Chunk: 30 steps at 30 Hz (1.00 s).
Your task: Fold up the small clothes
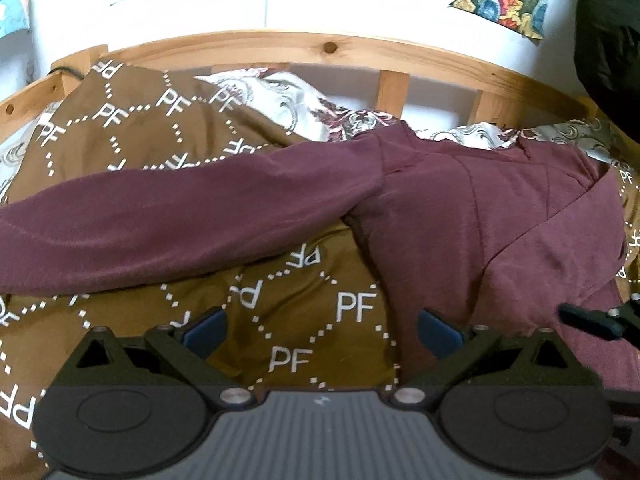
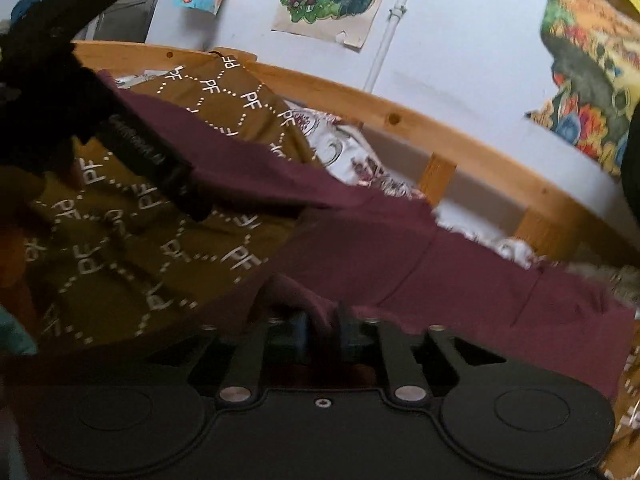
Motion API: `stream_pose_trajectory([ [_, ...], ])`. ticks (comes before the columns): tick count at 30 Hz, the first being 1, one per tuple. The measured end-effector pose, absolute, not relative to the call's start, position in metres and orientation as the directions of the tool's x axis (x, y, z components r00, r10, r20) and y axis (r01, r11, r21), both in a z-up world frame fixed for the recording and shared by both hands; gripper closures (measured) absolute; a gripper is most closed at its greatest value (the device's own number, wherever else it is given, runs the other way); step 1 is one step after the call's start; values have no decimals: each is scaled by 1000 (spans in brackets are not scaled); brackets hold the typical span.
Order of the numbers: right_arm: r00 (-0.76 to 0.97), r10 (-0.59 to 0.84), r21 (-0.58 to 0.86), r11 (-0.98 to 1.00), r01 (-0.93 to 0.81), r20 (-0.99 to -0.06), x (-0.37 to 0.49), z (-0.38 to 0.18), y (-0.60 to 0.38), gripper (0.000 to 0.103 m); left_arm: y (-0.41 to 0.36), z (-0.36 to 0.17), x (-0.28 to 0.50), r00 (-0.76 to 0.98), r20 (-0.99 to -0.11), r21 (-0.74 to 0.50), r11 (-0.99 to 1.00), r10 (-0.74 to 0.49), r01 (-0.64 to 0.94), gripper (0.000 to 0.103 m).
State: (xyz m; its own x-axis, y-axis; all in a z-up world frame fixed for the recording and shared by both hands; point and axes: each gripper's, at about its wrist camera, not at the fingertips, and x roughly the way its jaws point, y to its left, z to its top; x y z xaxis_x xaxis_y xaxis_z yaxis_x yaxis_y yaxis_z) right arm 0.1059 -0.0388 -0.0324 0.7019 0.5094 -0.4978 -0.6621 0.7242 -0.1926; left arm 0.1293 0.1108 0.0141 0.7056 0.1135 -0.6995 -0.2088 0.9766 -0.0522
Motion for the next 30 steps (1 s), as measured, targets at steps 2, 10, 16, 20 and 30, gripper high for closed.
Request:
stream_pose_trajectory([
  [2, 699, 512, -158, 739, -655, -499, 103, -31, -54, 50, 106, 15, 132, 712, -694, -49, 979, 109, -198, 0],
  [10, 838, 293, -132, 911, -391, -459, 134, -29, -139, 21, 79, 10, 150, 704, -707, -41, 990, 67, -135, 0],
  [16, 887, 19, -306, 935, -178, -461, 160, -57, -180, 18, 72, 1, 156, 648, -754, -215, 973, -110, -84, 0],
  [20, 887, -104, -444, 888, -122, -450, 169, -74, -196, 18, 76, -9, 164, 594, -755, -412, 906, -279, -98, 1],
  [30, 900, -70, -419, 898, -131, -431, 174, -80, -206, 17, 104, -46, 189, 536, -715, -658, 691, -448, -300, 15],
])
